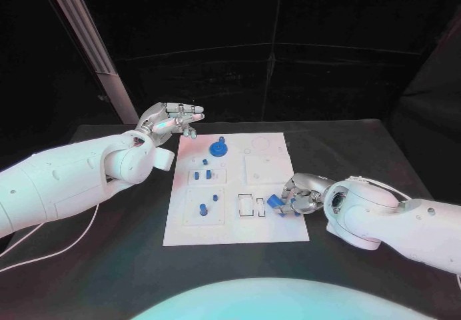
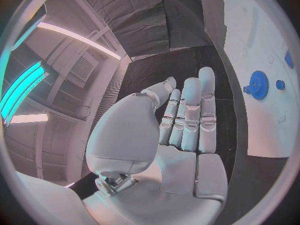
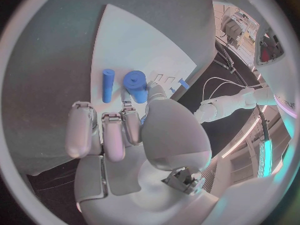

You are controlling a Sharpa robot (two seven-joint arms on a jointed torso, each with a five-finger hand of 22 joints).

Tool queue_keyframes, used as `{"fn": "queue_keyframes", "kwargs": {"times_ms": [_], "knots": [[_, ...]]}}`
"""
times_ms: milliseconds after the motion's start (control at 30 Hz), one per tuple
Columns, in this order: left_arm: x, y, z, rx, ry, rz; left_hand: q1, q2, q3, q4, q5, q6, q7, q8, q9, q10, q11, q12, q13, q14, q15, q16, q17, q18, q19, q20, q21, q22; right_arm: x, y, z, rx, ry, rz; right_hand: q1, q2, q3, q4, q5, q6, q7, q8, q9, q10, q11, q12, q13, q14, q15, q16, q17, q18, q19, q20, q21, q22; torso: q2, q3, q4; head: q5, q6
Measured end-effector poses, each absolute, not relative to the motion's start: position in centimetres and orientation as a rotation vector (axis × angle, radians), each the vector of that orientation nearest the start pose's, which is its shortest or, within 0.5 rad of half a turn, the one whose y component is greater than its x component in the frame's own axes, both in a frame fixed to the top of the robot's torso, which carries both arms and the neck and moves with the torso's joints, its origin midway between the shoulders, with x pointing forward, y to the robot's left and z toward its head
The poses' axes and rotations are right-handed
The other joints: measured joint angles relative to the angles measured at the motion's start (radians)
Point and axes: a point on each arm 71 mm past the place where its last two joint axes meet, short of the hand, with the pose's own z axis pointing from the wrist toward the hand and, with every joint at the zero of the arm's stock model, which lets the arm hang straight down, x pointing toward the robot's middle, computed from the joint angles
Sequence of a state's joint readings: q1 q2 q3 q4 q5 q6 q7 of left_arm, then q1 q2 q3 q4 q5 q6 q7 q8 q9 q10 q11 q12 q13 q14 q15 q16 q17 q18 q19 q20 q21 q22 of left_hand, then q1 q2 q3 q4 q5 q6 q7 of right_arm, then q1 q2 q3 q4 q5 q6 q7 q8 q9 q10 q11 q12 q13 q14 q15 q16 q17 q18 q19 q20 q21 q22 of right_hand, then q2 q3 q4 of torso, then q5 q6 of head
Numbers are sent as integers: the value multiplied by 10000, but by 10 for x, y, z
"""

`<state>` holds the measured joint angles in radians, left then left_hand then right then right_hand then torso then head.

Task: Assemble the parts on the task board

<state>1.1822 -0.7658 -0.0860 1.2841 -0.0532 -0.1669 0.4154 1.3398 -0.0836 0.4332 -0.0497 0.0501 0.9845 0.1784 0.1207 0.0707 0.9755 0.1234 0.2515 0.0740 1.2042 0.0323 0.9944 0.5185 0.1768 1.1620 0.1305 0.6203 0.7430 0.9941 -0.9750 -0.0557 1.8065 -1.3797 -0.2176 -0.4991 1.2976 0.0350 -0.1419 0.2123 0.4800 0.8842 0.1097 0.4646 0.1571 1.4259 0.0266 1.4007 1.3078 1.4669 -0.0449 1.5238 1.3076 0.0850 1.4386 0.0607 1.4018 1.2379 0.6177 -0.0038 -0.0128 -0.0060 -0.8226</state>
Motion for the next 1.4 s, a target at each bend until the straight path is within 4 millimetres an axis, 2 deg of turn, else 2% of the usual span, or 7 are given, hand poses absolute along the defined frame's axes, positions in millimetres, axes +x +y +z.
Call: {"fn": "queue_keyframes", "kwargs": {"times_ms": [367,833,867,1167,1300,1367,1400], "knots": [[519,235,-216,-10662,14737,-14994,0,0,0,0,0,0,0,0,0,0,0,0,1,0,0,0,0,0,0,0,0,2,375,-187,-258,2690,20984,6132,-160,159,-166,166,202,33,-32,147,88,34,-34,0,0,0,0,0,-1,1,0,0,0,-1,12,-3,9,11,15],[518,233,-216,-10650,14769,-15051,0,0,0,0,0,0,0,0,0,0,0,0,1,0,0,0,1,0,0,0,0,3,381,-152,-262,2702,21128,6933,-442,273,-349,481,203,144,-84,380,185,93,-93,-79,0,-17,-57,0,-1,1,37,-37,0,-2,25,-1,16,80,-32],[518,233,-216,-10650,14770,-15053,0,0,0,0,0,0,0,0,0,0,0,0,1,0,0,0,1,1,0,0,0,3,381,-151,-263,2685,21138,6946,-506,309,-368,518,175,218,-151,408,194,107,-107,-79,0,2,-76,0,-1,1,37,-37,0,-2,25,-1,15,83,-34],[518,231,-215,-10636,14794,-15098,0,0,0,0,0,0,0,0,0,0,0,0,1,0,0,0,2,0,0,0,0,4,386,-143,-267,2554,21311,6731,-640,341,-531,683,-162,322,-247,543,299,107,-107,-128,0,0,-73,0,-2,0,-1,-74,0,-3,25,3,11,98,-44],[518,231,-215,-10638,14796,-15096,0,0,0,0,0,0,0,0,0,0,0,0,1,0,0,0,2,0,0,0,1,4,387,-139,-268,2417,21419,6668,-850,360,-641,780,-681,359,-284,643,345,68,-145,-237,0,-36,-109,0,-2,1,36,-111,0,-3,25,5,5,109,-48],[518,230,-215,-10637,14799,-15100,0,0,0,0,0,0,0,0,0,0,0,0,1,0,0,0,2,0,0,0,1,4,387,-138,-269,2364,21456,6602,-1203,435,-859,709,-1537,351,-278,698,398,13,-200,-349,0,-36,-110,0,-2,0,17,-131,0,-20,24,5,2,114,-48],[518,230,-215,-10636,14800,-15101,0,0,0,0,0,0,0,0,0,0,0,0,1,0,0,0,2,0,0,0,1,4,388,-138,-269,2351,21468,6562,-1505,451,-1055,720,-2325,236,-258,699,403,-28,-230,-465,2,-36,-110,-58,-2,0,1,-146,0,-57,25,5,1,114,-48]]}}
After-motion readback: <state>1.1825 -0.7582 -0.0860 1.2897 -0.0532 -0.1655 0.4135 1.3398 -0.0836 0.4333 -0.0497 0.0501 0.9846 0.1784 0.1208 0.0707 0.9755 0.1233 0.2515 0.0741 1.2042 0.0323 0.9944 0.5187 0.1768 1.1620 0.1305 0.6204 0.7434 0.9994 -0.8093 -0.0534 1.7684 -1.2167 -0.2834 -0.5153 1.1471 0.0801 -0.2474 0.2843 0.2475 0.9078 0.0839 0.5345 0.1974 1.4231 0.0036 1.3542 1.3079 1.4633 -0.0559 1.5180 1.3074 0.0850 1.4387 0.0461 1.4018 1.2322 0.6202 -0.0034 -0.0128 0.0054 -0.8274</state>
